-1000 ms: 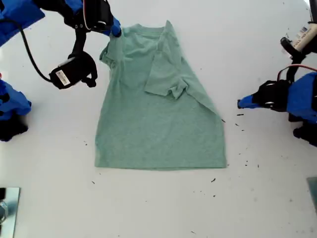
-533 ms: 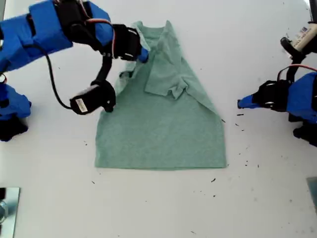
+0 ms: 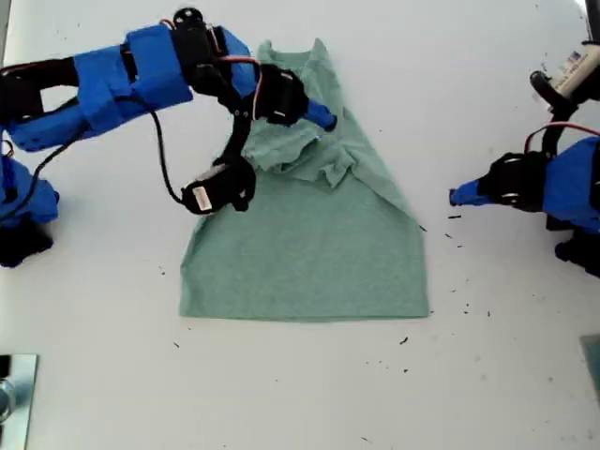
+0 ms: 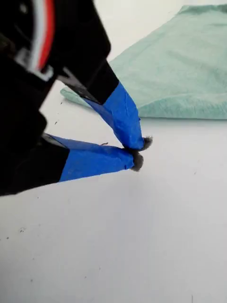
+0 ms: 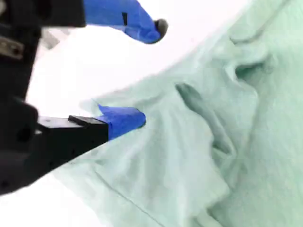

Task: Fold t shirt

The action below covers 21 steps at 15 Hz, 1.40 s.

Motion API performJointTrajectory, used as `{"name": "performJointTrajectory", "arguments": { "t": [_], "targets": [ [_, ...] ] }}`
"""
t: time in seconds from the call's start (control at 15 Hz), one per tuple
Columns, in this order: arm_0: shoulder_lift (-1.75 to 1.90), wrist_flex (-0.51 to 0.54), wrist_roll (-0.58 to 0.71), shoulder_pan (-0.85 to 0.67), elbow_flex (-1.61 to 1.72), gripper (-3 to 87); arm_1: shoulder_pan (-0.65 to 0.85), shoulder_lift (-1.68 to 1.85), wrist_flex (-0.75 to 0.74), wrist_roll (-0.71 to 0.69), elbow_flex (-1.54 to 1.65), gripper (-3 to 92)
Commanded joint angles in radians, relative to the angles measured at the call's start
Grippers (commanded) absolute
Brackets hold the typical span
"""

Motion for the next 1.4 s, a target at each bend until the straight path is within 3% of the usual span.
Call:
{"name": "performJointTrajectory", "arguments": {
  "t": [0.0, 0.07, 0.27, 0.47, 0.73, 0.93, 1.07, 1.27, 1.33],
  "targets": [
    [0.364, 0.123, 0.055, -0.078, 0.071, 10.4, -0.011, 0.014, -0.003, -0.014, 0.064, 2.6],
    [0.491, 0.146, 0.057, -0.100, 0.262, 6.8, -0.011, 0.014, -0.003, -0.014, 0.064, 2.6],
    [1.031, -0.225, -0.063, -0.008, 1.204, -0.1, -0.014, 0.014, -0.003, -0.026, 0.064, 2.6],
    [1.437, -0.367, -0.239, 0.089, 1.798, -0.1, -0.009, 0.014, -0.005, -0.021, 0.064, 2.6],
    [1.862, -0.351, -0.407, 0.192, 2.148, -0.1, 0.061, 0.014, -0.008, -0.095, 0.064, 2.6],
    [2.112, -0.288, -0.414, 0.196, 2.253, -0.2, 0.008, -0.002, 0.052, -0.101, -0.081, 2.6],
    [2.177, -0.262, -0.416, 0.201, 2.269, -0.2, -0.028, -0.304, 0.144, -0.117, -0.413, 2.6],
    [2.174, -0.264, -0.417, 0.198, 2.270, -0.2, -0.193, -1.028, 0.388, -0.156, -1.163, 2.5],
    [2.177, -0.264, -0.417, 0.196, 2.270, -0.2, -0.247, -1.173, 0.407, -0.187, -1.336, 5.6]
  ]
}}
